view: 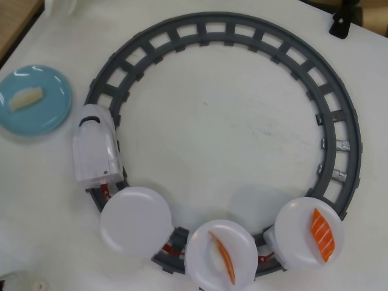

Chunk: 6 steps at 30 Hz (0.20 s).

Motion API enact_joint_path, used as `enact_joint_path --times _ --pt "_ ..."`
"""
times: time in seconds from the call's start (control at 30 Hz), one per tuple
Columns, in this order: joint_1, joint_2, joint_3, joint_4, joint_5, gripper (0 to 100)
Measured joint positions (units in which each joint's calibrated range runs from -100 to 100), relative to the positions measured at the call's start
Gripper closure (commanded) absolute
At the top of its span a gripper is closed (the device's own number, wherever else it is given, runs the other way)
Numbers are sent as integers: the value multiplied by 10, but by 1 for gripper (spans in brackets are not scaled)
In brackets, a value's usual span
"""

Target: Pick up the sushi from the Shinkansen and put it on the blue dish

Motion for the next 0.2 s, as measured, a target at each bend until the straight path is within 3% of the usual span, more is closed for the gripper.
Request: enact_joint_path --times 0.2 --pt "11 -176 263 -150 -33 78"
